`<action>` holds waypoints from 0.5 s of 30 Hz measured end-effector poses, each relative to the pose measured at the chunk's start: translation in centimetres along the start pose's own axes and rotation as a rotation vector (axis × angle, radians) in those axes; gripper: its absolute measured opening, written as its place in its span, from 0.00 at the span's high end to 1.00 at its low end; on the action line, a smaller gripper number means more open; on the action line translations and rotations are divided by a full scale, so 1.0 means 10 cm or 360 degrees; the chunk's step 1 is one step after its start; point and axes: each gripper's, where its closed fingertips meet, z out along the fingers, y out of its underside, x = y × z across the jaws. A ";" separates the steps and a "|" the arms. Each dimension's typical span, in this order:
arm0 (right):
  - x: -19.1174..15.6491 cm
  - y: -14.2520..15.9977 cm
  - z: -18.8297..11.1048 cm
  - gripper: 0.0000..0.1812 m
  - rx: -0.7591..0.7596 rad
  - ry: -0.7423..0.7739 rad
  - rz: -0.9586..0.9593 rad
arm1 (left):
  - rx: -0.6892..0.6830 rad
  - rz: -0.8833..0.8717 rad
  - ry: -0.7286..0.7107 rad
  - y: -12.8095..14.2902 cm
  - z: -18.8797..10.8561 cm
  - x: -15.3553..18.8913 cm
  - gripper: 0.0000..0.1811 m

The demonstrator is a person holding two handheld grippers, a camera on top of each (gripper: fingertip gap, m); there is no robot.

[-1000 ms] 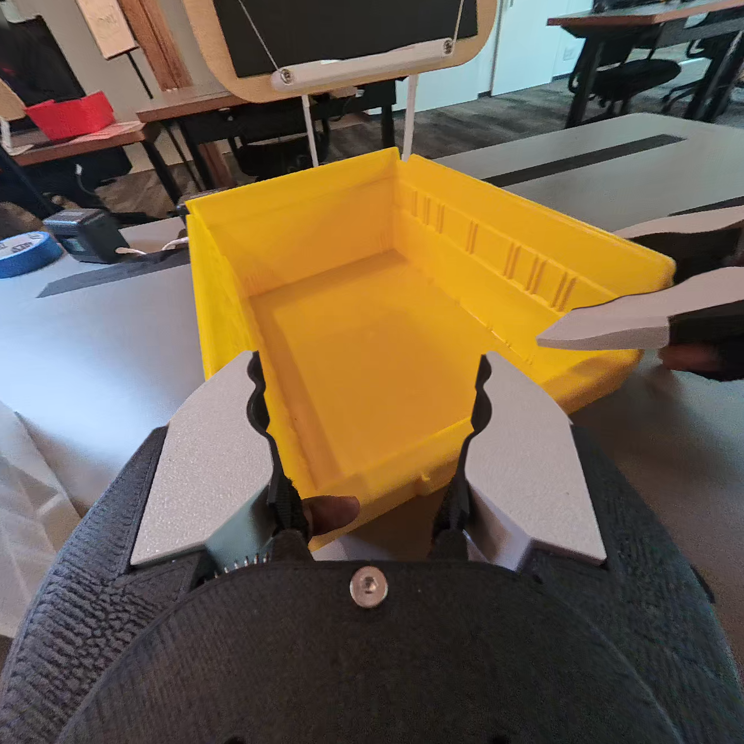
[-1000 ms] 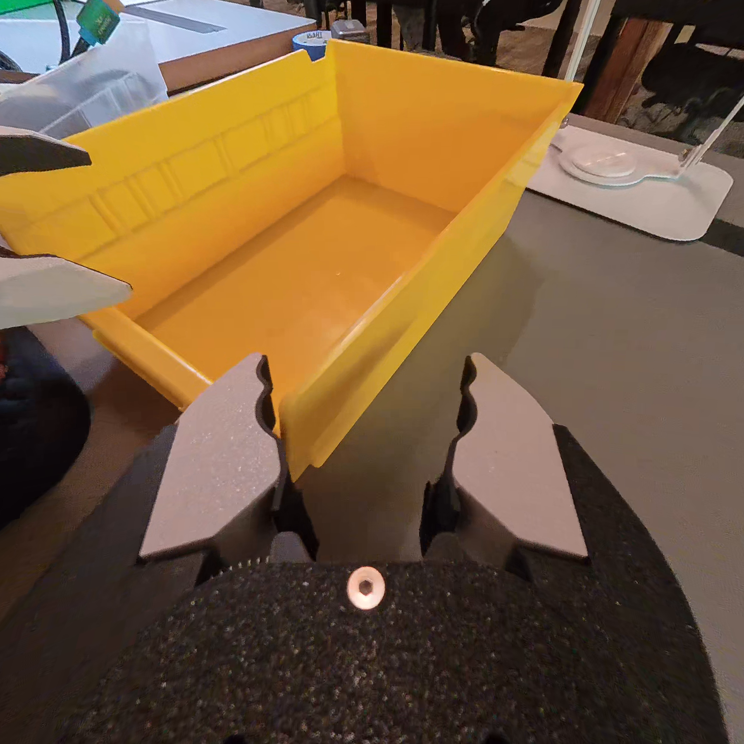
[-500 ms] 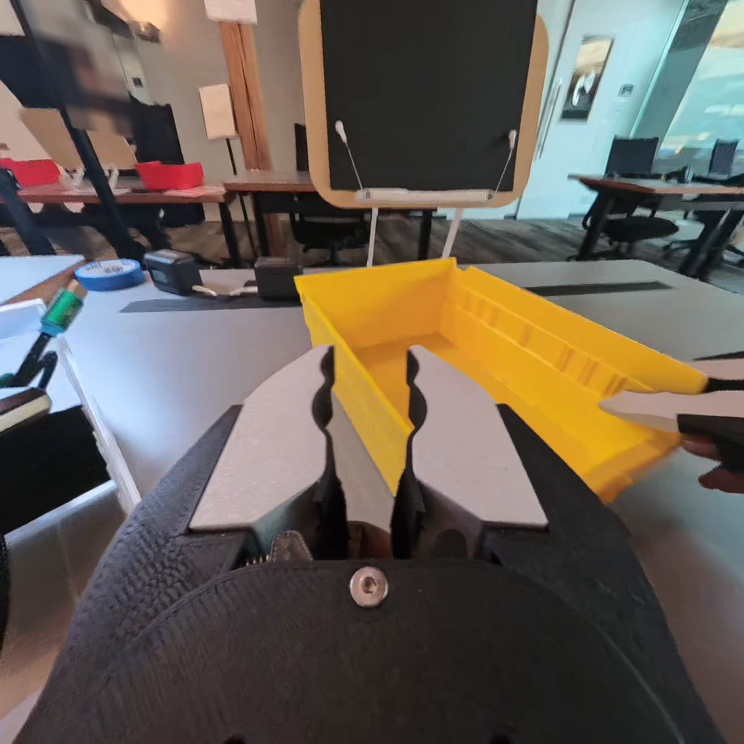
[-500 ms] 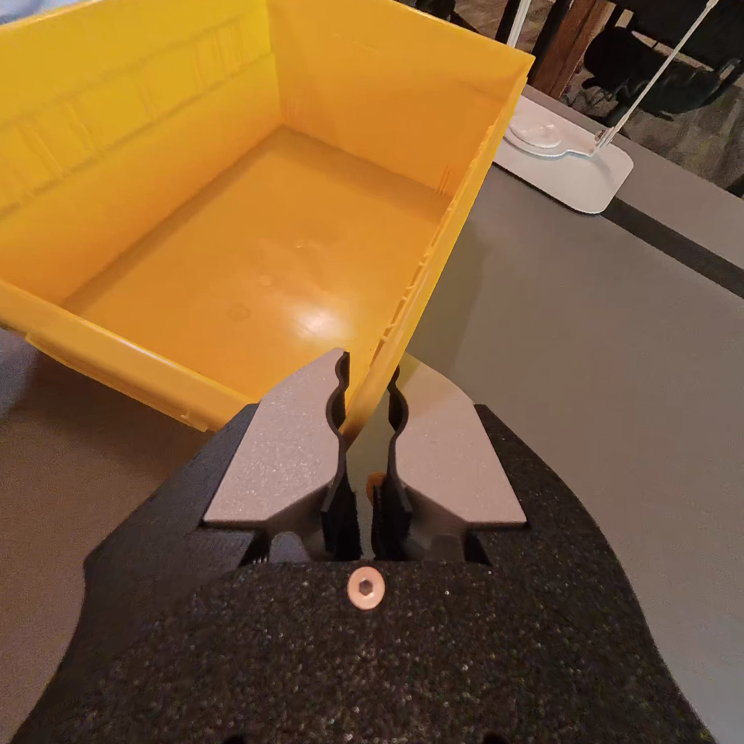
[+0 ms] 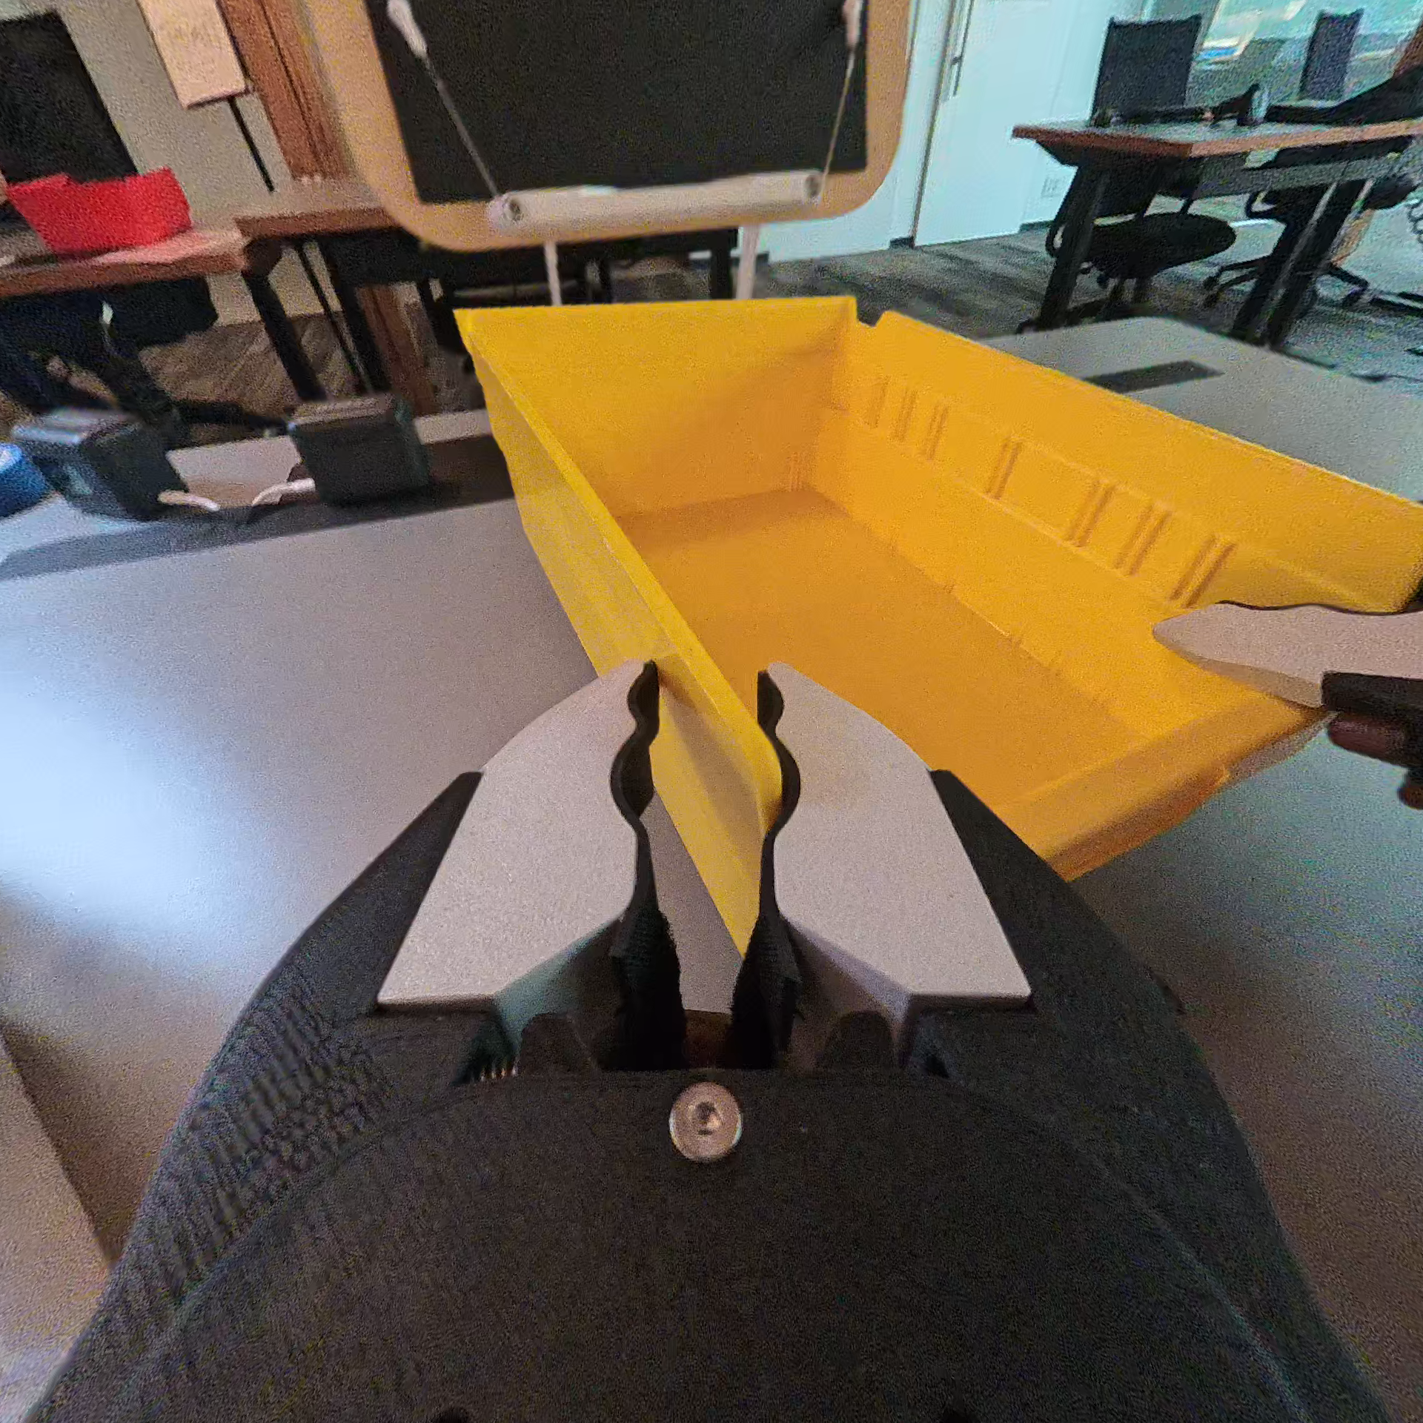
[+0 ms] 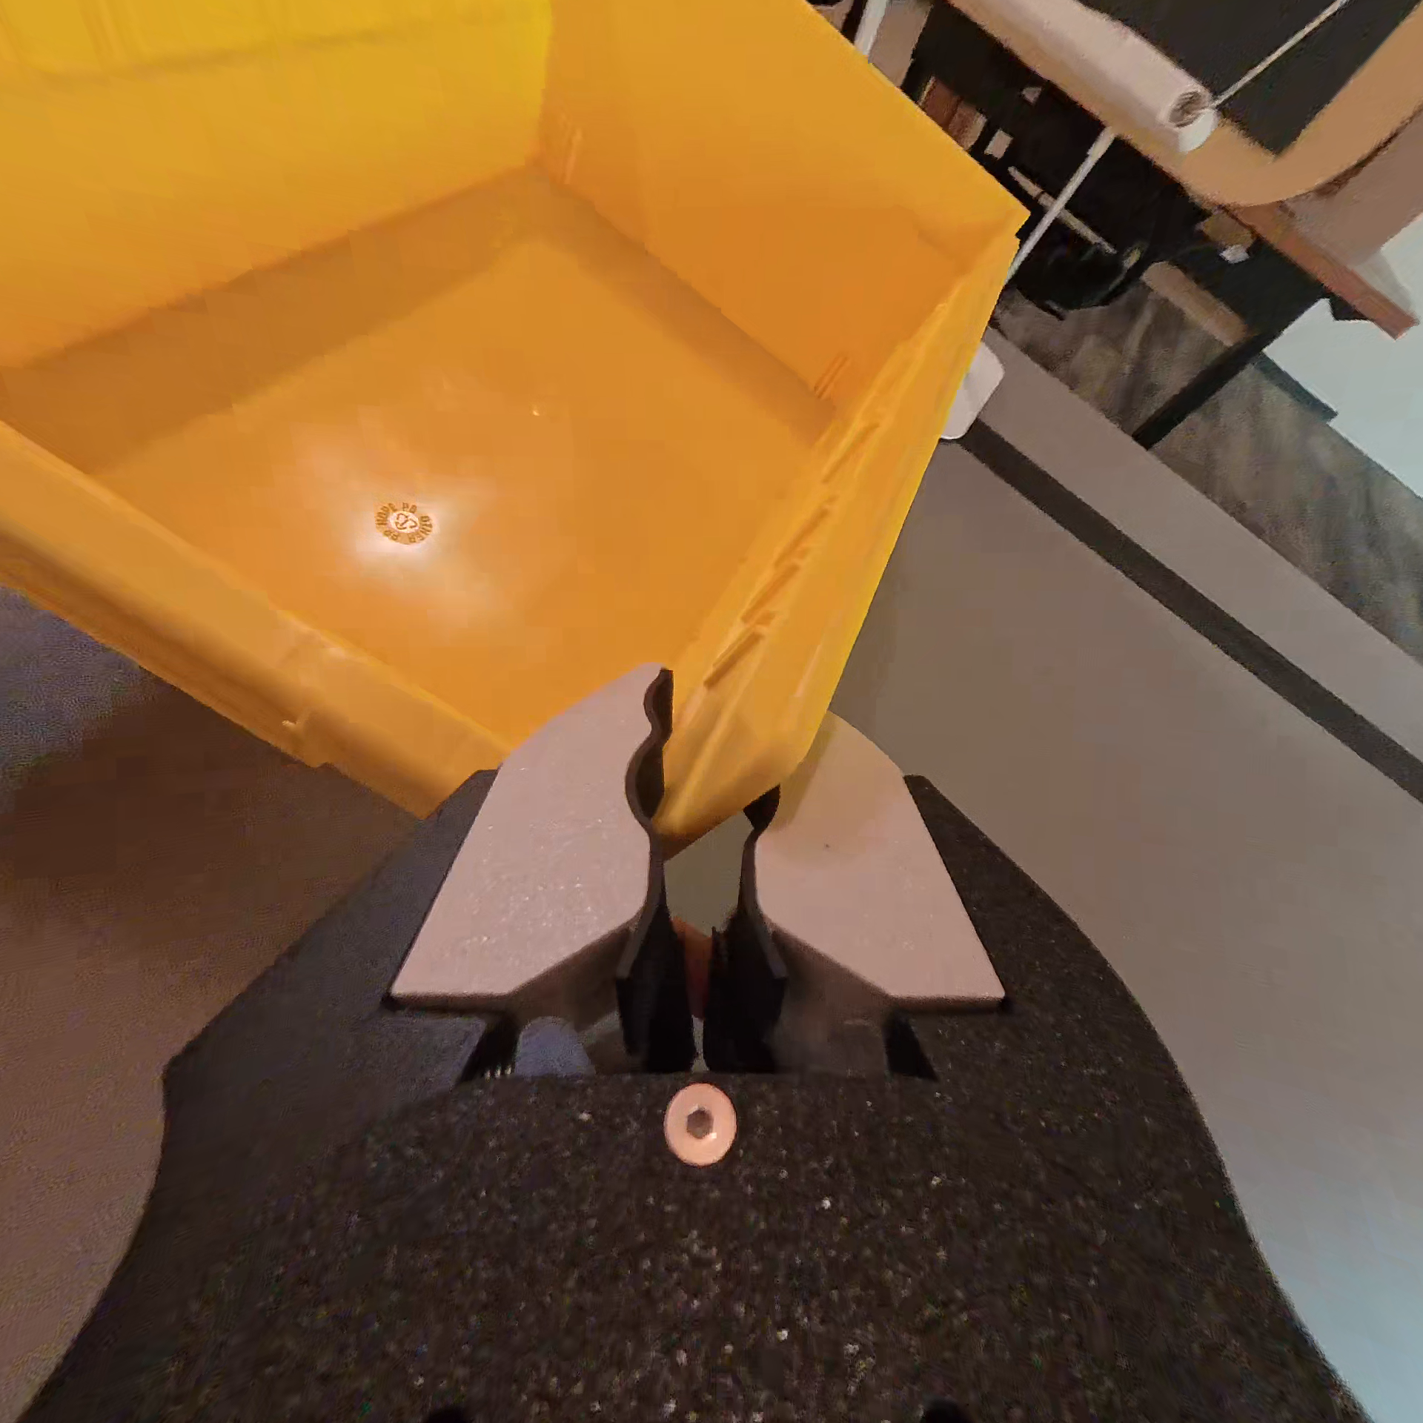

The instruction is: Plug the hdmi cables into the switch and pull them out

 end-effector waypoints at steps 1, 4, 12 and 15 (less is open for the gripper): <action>0.11 0.01 -0.07 0.92 0.0017 0.0058 0.0020 | 0.0038 0.0031 0.0039 -0.10 0.04 0.10 0.87; 0.52 0.12 -0.32 0.92 0.0037 0.0236 0.0079 | 0.0110 0.0134 0.0202 -0.35 0.22 0.54 0.86; 1.66 1.11 -1.11 0.93 -0.0157 0.0701 0.0266 | 0.0154 0.0213 0.0567 -0.47 0.88 2.09 0.87; 1.86 1.49 -1.35 0.93 -0.0227 0.0783 0.0346 | 0.0113 0.0225 0.0699 -0.36 1.00 2.53 0.87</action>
